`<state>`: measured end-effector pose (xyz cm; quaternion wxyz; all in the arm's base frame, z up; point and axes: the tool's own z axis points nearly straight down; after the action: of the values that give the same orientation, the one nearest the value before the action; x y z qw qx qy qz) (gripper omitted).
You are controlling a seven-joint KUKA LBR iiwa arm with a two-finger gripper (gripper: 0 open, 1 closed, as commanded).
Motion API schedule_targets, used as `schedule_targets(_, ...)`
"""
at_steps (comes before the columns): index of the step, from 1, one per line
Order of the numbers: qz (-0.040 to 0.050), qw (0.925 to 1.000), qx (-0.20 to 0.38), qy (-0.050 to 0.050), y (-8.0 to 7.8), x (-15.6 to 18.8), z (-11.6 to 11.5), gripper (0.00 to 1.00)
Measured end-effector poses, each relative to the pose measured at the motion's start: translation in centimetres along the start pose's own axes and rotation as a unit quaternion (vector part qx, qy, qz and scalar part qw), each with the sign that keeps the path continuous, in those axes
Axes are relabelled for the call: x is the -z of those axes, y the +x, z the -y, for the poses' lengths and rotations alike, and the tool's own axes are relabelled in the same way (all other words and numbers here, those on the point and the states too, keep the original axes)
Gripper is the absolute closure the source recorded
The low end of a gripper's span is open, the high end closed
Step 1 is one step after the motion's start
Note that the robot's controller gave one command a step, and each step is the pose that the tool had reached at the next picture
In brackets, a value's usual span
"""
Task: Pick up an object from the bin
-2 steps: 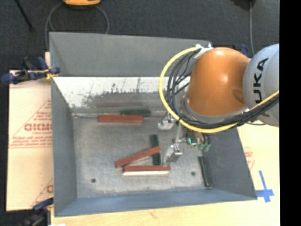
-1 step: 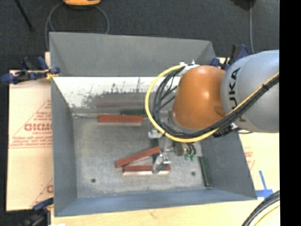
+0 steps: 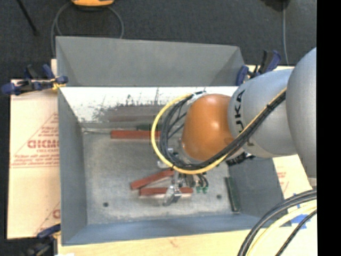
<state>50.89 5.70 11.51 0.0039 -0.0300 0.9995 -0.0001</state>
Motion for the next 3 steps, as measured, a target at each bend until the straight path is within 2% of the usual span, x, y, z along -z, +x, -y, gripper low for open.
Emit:
schedule_targets(1,-0.0037,1.0000,0.005,-0.001,-1.0,-3.6,-0.5,1.00)
schedule_targets(2,-0.0037,1.0000,0.005,-0.001,-1.0,-3.6,-0.5,1.00)
schedule_targets(3,-0.0010,1.0000,-0.001,0.000,-1.0,10.8,1.0,1.00)
